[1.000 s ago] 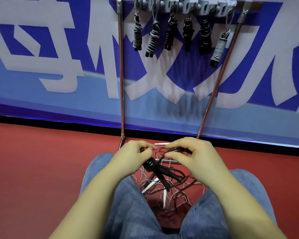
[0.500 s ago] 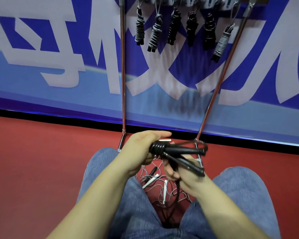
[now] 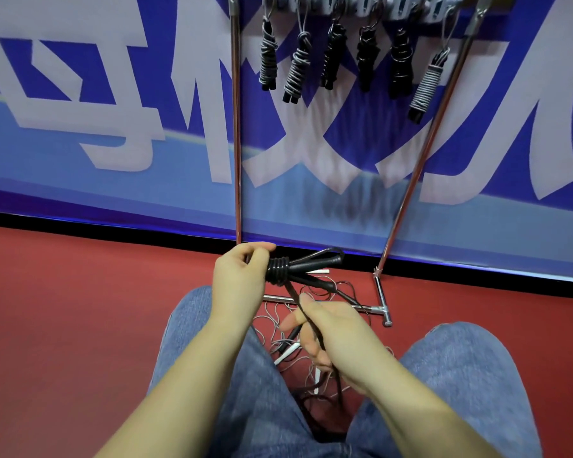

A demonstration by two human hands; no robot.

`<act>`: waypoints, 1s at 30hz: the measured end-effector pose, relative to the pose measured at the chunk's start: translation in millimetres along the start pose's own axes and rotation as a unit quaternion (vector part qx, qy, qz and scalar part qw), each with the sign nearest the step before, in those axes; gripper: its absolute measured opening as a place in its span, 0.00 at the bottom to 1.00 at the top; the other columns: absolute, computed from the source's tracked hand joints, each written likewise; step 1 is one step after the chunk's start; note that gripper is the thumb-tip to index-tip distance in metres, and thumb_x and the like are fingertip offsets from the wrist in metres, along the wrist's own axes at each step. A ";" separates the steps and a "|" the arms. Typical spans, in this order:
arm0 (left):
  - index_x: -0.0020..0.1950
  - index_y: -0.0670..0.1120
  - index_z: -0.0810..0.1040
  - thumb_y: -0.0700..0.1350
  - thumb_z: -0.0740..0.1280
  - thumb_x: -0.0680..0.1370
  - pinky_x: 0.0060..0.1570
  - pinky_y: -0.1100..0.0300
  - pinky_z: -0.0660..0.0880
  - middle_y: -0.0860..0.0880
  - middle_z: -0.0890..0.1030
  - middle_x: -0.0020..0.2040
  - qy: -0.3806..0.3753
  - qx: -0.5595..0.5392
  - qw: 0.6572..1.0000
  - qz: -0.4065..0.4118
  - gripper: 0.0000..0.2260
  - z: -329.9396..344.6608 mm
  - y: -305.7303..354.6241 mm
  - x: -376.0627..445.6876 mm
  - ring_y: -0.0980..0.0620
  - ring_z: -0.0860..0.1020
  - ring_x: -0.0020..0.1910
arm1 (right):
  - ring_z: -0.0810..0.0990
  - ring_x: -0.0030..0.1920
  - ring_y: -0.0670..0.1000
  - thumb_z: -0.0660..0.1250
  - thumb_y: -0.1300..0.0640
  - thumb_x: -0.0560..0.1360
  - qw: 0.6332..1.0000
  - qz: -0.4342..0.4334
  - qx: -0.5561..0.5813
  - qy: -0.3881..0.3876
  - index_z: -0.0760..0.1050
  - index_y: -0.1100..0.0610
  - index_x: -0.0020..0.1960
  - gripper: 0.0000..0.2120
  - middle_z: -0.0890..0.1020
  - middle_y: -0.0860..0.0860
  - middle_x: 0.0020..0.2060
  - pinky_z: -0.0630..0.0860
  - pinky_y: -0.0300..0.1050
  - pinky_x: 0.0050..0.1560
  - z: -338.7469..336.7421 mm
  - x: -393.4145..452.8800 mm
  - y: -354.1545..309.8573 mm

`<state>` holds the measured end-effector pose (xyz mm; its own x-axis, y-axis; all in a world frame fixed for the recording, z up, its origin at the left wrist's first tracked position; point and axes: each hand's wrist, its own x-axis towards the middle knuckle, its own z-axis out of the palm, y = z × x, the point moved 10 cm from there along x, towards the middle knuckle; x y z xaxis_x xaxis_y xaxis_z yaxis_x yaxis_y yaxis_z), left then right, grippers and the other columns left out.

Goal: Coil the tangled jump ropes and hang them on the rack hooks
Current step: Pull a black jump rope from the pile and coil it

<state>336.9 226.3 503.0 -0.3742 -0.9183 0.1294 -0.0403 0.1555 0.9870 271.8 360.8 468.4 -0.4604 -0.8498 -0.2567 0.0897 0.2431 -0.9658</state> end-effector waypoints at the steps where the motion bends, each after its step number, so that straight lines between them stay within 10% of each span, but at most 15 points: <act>1: 0.38 0.54 0.81 0.43 0.63 0.74 0.32 0.59 0.66 0.52 0.76 0.29 -0.001 0.014 1.000 0.009 0.10 -0.6 0.8 0.0 0.56 0.67 0.26 | 0.63 0.18 0.44 0.55 0.51 0.81 0.998 -0.024 -0.063 0.004 0.78 0.56 0.37 0.20 0.70 0.47 0.19 0.62 0.37 0.23 -1.8 -2.4 -8.7; 6: 0.39 0.58 0.79 0.47 0.63 0.75 0.40 0.58 0.71 0.55 0.80 0.36 -0.049 0.173 0.984 0.013 0.09 3.6 -4.9 6.1 0.51 0.77 0.39 | 0.65 0.25 0.44 0.67 0.49 0.75 0.914 -0.175 -0.364 0.043 0.73 0.55 0.32 0.16 0.69 0.46 0.22 0.60 0.38 0.28 -13.9 -18.4 -51.8; 11: 0.40 0.60 0.80 0.46 0.64 0.76 0.36 0.59 0.67 0.59 0.73 0.24 -0.225 0.201 0.953 0.039 0.10 35.1 -7.5 -6.6 0.53 0.70 0.30 | 0.78 0.36 0.42 0.70 0.48 0.71 0.905 -0.212 -0.350 0.118 0.81 0.47 0.39 0.05 0.82 0.44 0.34 0.74 0.44 0.42 -53.2 -17.6 -72.1; 15: 0.43 0.54 0.84 0.40 0.64 0.79 0.36 0.62 0.68 0.50 0.79 0.34 -0.303 0.073 0.950 0.035 0.13 44.1 5.7 -17.4 0.56 0.70 0.32 | 0.79 0.41 0.50 0.58 0.31 0.68 0.902 -0.154 -0.389 0.107 0.81 0.51 0.42 0.26 0.82 0.51 0.38 0.76 0.50 0.49 -74.1 -3.8 -51.1; 22: 0.36 0.49 0.83 0.36 0.62 0.79 0.22 0.68 0.57 0.54 0.69 0.24 -0.304 -0.052 0.951 -0.004 0.17 51.1 18.9 -31.2 0.58 0.62 0.22 | 0.73 0.24 0.51 0.60 0.38 0.72 0.994 -0.015 -0.062 -0.087 0.78 0.59 0.32 0.25 0.77 0.56 0.26 0.69 0.38 0.26 -40.5 4.5 -8.6; 26: 0.35 0.48 0.83 0.36 0.59 0.78 0.22 0.69 0.53 0.50 0.64 0.23 -0.239 -0.139 0.958 -0.073 0.18 54.0 5.3 -29.1 0.56 0.58 0.20 | 0.67 0.18 0.45 0.55 0.56 0.72 0.955 0.046 0.269 -0.114 0.77 0.60 0.29 0.19 0.72 0.53 0.21 0.62 0.33 0.18 -10.8 2.6 8.0; 30: 0.38 0.44 0.81 0.34 0.57 0.78 0.21 0.70 0.53 0.51 0.64 0.22 -0.148 -0.146 0.973 -0.097 0.15 42.8 -6.9 -22.9 0.57 0.57 0.18 | 0.57 0.17 0.42 0.51 0.61 0.77 0.942 0.045 0.331 -0.031 0.67 0.58 0.30 0.17 0.64 0.48 0.19 0.51 0.33 0.19 -0.2 17.3 24.3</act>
<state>306.2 261.9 489.2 -0.6380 -0.7682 -0.0530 0.1124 -0.1610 0.9805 265.8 352.2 440.5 -0.3743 -0.8699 -0.3212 0.6674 -0.0121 -0.7446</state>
